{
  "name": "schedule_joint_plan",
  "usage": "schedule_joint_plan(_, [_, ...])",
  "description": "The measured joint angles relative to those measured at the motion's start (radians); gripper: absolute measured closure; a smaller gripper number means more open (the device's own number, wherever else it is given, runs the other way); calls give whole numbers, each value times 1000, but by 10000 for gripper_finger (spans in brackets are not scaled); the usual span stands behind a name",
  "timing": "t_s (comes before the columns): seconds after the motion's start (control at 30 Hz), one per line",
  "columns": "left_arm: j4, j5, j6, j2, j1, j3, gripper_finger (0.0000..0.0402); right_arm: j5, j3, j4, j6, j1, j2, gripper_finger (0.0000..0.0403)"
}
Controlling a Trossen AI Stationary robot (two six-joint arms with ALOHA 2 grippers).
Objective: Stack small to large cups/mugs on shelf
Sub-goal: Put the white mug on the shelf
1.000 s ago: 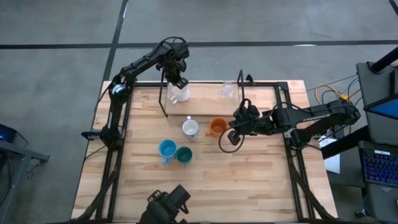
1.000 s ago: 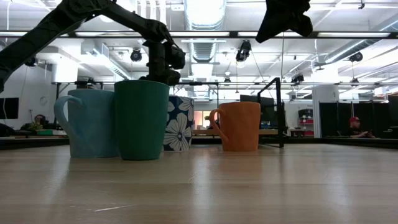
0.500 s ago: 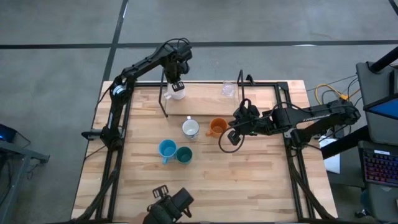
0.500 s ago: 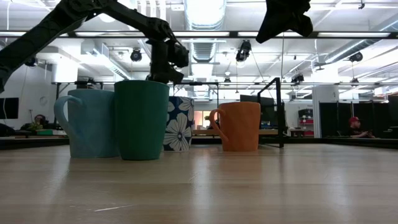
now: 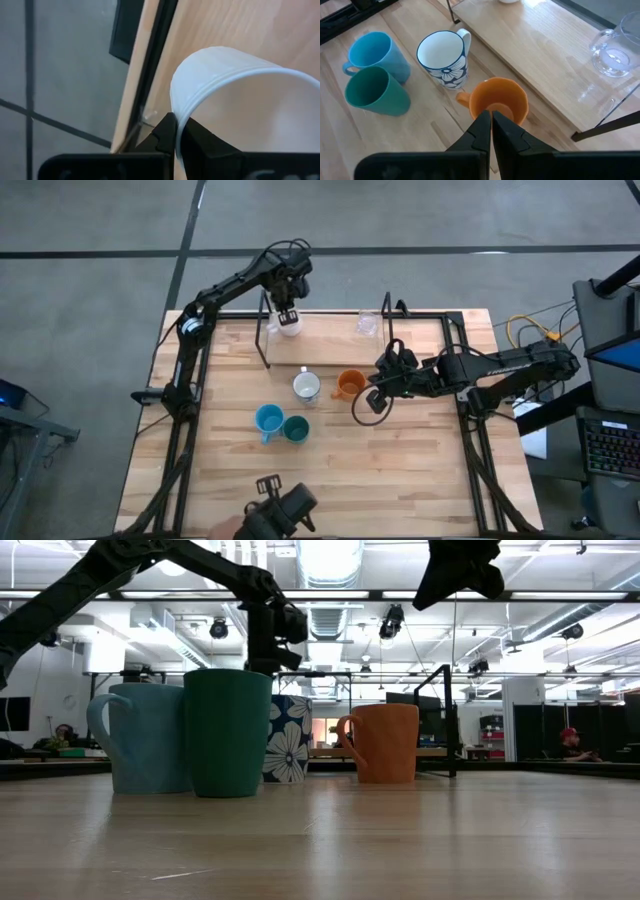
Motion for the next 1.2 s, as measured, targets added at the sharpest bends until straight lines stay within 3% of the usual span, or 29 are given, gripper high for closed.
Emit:
schedule_joint_plan(0.4, [23, -22, 129, 0, -9, 0, 401, 0, 0, -30, 19, 0, 0, 394])
schedule_joint_plan(0.63, [8, 67, 131, 0, -9, 0, 401, 0, 0, -35, 19, 0, -2, 394])
schedule_joint_plan(1.2, [8, 61, 127, -1, -12, 0, 402, 0, 0, -46, 17, 0, -7, 394])
